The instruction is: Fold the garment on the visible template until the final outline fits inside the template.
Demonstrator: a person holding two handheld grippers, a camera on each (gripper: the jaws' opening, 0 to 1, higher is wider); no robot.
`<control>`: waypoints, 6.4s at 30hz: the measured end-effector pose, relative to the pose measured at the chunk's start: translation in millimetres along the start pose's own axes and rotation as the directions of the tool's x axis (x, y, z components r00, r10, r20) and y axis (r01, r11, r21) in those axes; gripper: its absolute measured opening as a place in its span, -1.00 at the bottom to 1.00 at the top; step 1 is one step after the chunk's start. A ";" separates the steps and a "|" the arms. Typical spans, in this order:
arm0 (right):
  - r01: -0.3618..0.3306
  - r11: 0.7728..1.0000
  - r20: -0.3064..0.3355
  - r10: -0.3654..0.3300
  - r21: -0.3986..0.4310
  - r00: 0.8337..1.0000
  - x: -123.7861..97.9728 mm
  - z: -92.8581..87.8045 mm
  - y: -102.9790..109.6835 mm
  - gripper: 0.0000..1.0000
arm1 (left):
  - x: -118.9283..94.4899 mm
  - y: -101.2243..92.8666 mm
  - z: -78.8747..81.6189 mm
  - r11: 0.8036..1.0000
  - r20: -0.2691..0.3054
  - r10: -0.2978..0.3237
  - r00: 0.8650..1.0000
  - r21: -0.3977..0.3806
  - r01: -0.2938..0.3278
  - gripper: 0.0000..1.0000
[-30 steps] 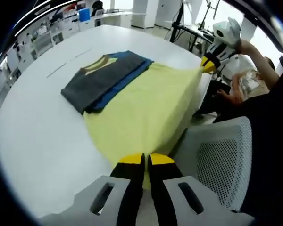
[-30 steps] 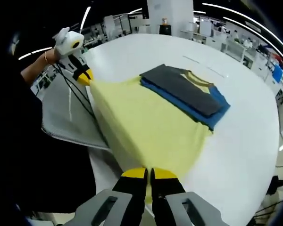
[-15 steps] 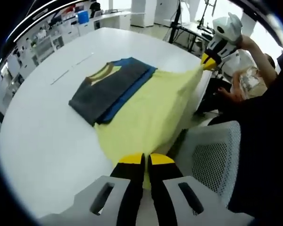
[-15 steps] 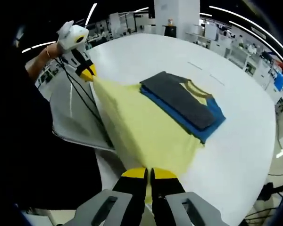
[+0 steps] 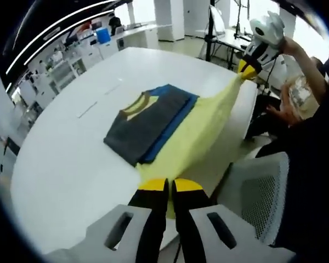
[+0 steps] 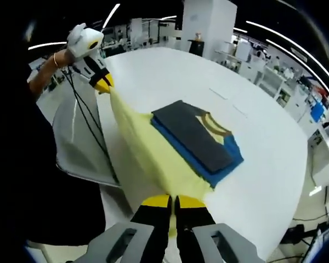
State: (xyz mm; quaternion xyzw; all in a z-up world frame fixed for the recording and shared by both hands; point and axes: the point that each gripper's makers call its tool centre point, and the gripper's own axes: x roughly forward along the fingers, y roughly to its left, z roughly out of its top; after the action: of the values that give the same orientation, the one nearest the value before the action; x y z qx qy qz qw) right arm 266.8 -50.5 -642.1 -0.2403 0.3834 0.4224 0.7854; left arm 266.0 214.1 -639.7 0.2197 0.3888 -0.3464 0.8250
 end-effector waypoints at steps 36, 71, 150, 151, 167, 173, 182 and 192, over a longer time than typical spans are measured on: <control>0.300 0.943 0.138 -0.280 -0.147 0.950 39.7 74.1 -131.8 -1.00 | 43.3 110.5 87.1 0.969 0.162 0.206 0.965 0.104 -0.224 -0.99; 0.305 0.952 0.044 -0.304 -0.007 0.952 169.7 47.4 -208.8 -1.00 | 196.4 193.5 62.5 0.953 0.083 0.251 0.964 0.153 -0.261 -0.99; 0.049 0.861 0.124 -0.129 0.506 0.984 166.2 18.0 -187.5 -0.07 | 166.9 187.5 27.2 0.941 0.262 0.111 0.959 -0.339 -0.016 0.03; 0.044 0.863 0.126 -0.123 0.503 0.984 164.8 17.0 -184.3 -0.05 | 164.8 184.1 26.9 0.942 0.269 0.102 0.958 -0.336 -0.006 0.04; 0.022 0.879 0.125 -0.092 0.475 0.988 137.9 -10.8 -136.0 0.02 | 149.6 129.1 -11.1 0.930 0.289 -0.003 0.957 -0.351 0.108 0.03; 0.001 0.872 0.121 -0.069 0.489 0.990 135.5 -28.8 -114.3 0.00 | 146.6 114.4 -26.4 0.915 0.286 0.001 0.958 -0.386 0.114 -0.02; -0.011 0.830 0.108 -0.060 0.558 0.992 139.6 -55.2 -94.0 -0.12 | 148.3 100.9 -48.3 0.888 0.262 -0.002 0.965 -0.443 0.122 -0.18; -0.024 0.793 0.147 -0.083 0.608 0.986 144.7 -64.1 -88.8 -0.49 | 152.8 93.2 -53.7 0.851 0.283 -0.012 0.959 -0.500 0.158 -0.51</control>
State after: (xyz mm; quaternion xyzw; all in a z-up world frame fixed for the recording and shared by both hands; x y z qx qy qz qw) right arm 367.0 -73.0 -791.7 0.0548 0.4280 0.2831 0.8566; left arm 378.8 248.6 -784.5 -0.0773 0.3610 -0.2921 0.8823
